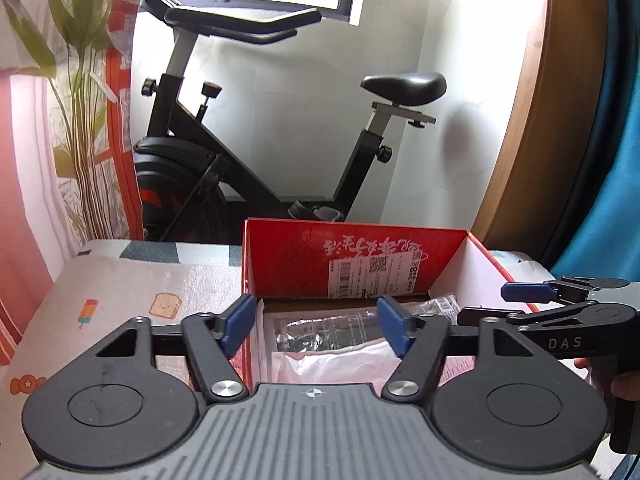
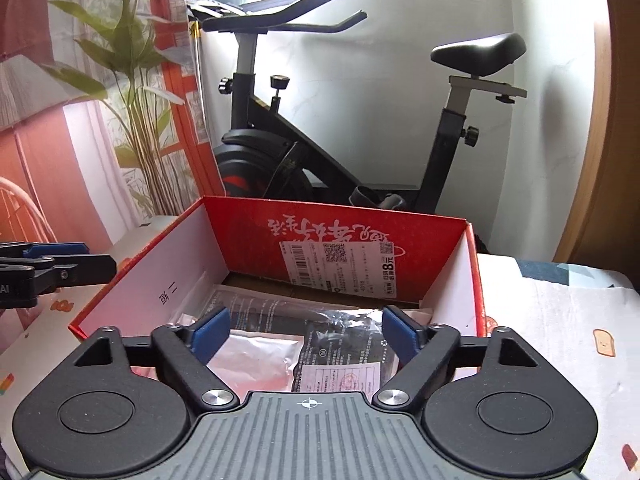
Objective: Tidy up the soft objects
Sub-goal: 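Move the left tool back toward the gloves and grey cloth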
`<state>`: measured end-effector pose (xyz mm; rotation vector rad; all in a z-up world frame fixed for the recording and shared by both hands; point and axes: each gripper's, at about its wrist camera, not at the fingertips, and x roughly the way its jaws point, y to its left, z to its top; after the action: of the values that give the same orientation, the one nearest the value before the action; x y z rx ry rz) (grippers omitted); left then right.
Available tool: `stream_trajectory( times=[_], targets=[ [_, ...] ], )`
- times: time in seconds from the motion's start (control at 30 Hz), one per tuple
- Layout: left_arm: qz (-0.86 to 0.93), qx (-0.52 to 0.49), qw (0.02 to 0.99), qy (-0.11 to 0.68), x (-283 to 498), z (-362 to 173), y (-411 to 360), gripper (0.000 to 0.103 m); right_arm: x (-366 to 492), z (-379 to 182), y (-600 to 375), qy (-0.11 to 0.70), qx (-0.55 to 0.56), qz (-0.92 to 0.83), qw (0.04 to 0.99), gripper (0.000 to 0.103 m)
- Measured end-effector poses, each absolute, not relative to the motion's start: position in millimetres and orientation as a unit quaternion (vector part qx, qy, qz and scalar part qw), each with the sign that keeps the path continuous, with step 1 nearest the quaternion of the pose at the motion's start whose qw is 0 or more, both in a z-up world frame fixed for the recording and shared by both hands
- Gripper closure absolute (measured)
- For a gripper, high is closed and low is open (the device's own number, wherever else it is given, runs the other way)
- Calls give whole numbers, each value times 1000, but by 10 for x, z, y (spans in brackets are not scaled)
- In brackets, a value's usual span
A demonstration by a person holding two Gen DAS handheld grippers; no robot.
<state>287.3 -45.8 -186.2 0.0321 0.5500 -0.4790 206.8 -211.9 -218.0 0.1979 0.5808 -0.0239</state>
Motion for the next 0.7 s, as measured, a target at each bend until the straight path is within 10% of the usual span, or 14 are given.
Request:
stream_trajectory(
  times=[0.13, 0.7],
  targets=[
    [-227, 21, 942, 246, 2716, -1760, -382, 1, 1884, -2094, -2165, 260, 104, -23, 960, 0],
    [-196, -4, 943, 270, 2157, -1992, 63, 0, 1081, -2109, -2106, 196, 139, -24, 970, 0]
  ],
)
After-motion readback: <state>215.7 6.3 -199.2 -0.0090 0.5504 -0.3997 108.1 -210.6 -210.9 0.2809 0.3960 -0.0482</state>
